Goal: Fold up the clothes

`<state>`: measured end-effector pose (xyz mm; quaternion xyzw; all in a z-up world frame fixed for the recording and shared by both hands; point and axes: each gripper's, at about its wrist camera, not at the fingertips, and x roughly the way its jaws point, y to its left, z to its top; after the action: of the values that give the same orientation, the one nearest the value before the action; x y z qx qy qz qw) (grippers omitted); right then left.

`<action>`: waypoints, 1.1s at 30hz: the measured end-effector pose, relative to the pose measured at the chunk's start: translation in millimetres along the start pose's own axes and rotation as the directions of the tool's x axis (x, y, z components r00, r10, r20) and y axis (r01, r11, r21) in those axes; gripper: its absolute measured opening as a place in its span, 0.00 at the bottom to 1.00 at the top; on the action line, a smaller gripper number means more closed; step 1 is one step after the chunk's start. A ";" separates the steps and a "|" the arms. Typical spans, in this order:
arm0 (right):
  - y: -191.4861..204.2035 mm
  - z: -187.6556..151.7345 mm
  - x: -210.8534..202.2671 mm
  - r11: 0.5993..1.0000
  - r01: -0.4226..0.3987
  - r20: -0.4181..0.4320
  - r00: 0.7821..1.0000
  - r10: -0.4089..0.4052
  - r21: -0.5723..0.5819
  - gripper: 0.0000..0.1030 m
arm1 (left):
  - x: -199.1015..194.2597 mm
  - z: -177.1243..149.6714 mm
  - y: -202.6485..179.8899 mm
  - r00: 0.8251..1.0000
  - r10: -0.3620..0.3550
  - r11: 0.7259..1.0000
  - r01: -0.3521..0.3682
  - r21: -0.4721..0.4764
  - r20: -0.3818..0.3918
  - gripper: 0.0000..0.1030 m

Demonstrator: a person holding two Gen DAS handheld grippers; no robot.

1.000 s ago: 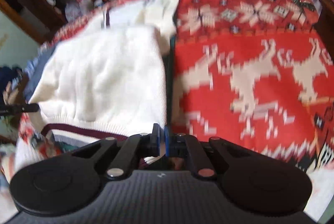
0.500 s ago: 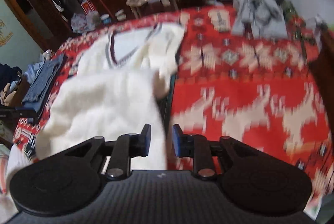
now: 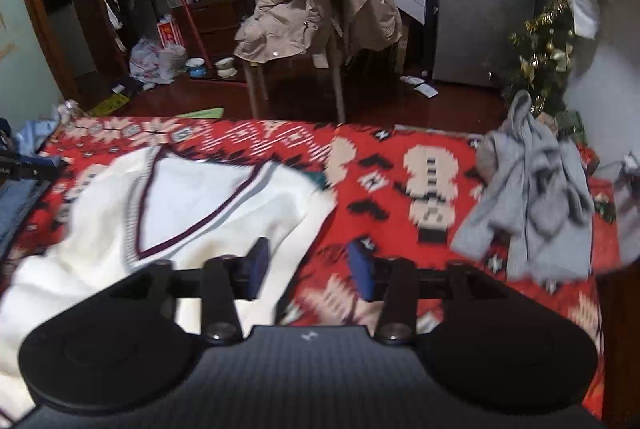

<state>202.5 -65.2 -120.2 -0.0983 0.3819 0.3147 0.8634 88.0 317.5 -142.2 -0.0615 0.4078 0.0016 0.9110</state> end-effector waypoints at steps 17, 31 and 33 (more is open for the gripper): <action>-5.1 39.7 101.4 0.998 -0.034 -0.046 0.998 0.031 -0.060 0.96 | 66.4 37.3 15.5 0.990 -0.138 0.987 0.140 0.078 -0.034 0.40; 16.7 44.6 150.5 0.971 -0.032 -0.130 0.992 0.001 -0.238 0.21 | 83.1 26.7 7.6 0.982 -0.157 0.975 0.171 0.144 -0.101 0.24; 20.8 44.1 149.4 0.968 -0.042 -0.142 0.990 0.007 -0.249 0.20 | 82.0 25.2 3.2 0.982 -0.153 0.970 0.171 0.171 -0.110 0.26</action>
<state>292.3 39.1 -196.1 -0.2242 0.3998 0.3635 0.8110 161.4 319.7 -186.9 -0.0124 0.4431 -0.1125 0.8893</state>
